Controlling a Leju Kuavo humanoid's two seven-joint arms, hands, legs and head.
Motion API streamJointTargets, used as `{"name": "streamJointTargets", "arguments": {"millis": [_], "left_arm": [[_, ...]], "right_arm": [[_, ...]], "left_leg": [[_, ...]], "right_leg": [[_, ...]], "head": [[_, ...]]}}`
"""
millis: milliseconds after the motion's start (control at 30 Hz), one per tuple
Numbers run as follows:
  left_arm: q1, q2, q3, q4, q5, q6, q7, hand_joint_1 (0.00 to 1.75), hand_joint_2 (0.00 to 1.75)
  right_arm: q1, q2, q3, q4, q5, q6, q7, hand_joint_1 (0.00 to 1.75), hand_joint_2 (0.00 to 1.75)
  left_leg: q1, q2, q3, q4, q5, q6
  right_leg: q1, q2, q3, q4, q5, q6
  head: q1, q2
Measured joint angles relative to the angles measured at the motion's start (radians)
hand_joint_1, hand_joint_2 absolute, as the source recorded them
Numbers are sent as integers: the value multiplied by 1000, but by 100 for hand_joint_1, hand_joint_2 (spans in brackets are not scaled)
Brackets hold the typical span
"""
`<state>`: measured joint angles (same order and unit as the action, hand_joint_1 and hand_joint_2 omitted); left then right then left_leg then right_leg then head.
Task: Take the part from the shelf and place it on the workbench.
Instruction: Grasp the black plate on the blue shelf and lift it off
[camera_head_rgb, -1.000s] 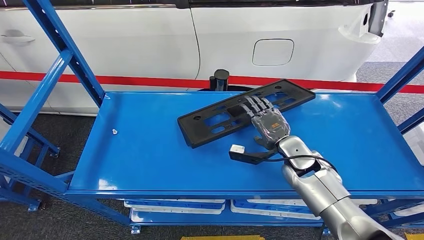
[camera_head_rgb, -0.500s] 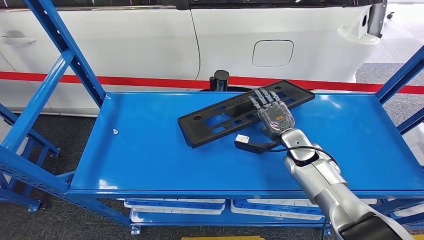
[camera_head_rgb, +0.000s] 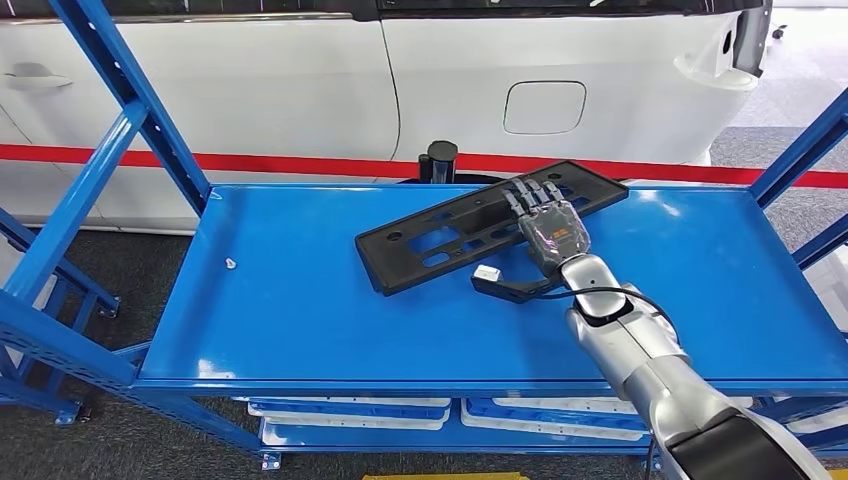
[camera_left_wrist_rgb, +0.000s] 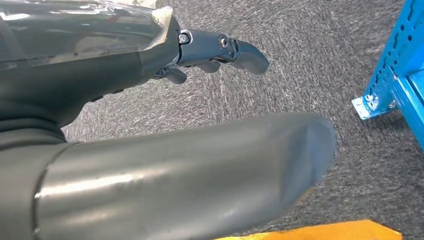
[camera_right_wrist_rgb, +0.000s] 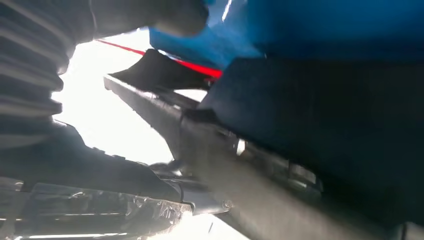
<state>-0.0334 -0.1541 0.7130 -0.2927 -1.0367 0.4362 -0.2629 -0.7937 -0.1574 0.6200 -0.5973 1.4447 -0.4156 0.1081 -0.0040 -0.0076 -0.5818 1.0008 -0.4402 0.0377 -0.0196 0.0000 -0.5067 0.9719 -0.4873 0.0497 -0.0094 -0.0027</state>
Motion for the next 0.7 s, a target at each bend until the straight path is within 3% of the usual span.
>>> {"name": "streamJointTargets", "arguments": {"millis": [433, 700], "left_arm": [[-7, -2, 9, 1, 14, 20, 19, 0, 0], [-7, -5, 21, 0, 10, 22, 19, 0, 0]], "right_arm": [[-38, 52, -17, 103, 49, -6, 16, 147, 175], [-48, 58, -37, 132, 67, -20, 37, 153, 175]], "left_leg": [[0, -1, 0, 0, 0, 0], [0, -1, 0, 0, 0, 0]], "right_leg": [[0, 0, 0, 0, 0, 0], [0, 0, 0, 0, 0, 0]], "head": [[0, 0], [0, 0]]}}
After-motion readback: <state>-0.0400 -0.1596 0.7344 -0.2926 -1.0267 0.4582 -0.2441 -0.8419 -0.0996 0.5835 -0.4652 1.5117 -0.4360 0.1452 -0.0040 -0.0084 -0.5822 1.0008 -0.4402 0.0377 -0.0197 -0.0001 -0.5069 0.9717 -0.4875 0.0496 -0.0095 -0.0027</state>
